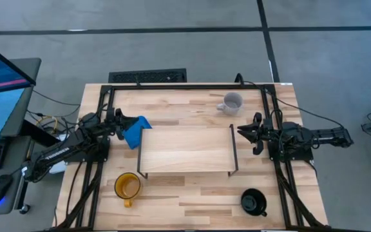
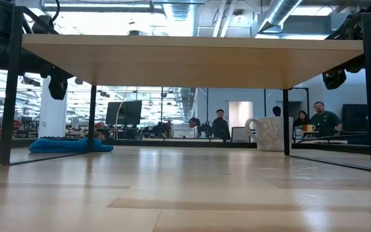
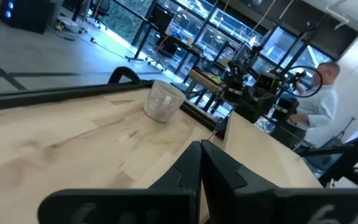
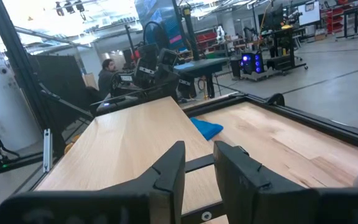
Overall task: Stack small to large cups/mugs on shelf
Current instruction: Put the yellow cup on the shelf
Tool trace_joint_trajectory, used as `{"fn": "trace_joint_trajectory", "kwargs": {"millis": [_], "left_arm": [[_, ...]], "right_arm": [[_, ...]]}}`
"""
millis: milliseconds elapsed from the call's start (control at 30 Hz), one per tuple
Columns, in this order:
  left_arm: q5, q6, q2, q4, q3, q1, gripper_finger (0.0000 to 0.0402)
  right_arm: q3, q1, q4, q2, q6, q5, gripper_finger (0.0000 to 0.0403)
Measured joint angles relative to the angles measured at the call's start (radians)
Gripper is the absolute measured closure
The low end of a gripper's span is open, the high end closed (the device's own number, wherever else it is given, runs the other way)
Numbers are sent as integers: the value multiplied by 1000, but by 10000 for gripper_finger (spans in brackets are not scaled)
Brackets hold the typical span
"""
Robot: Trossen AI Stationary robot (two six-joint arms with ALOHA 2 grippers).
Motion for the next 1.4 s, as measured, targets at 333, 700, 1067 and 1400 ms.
{"fn": "trace_joint_trajectory", "kwargs": {"millis": [333,700,1067,1400], "left_arm": [[-6,23,0,-18,12,0,401],[-22,128,0,-48,113,0,401],[-39,138,0,-52,115,0,401],[-34,137,0,-83,117,0,358]], "right_arm": [[0,2,0,0,-99,0,296],[0,-14,6,0,-136,56,296],[0,-13,7,0,-137,56,296],[0,-13,7,0,-137,56,296]]}}
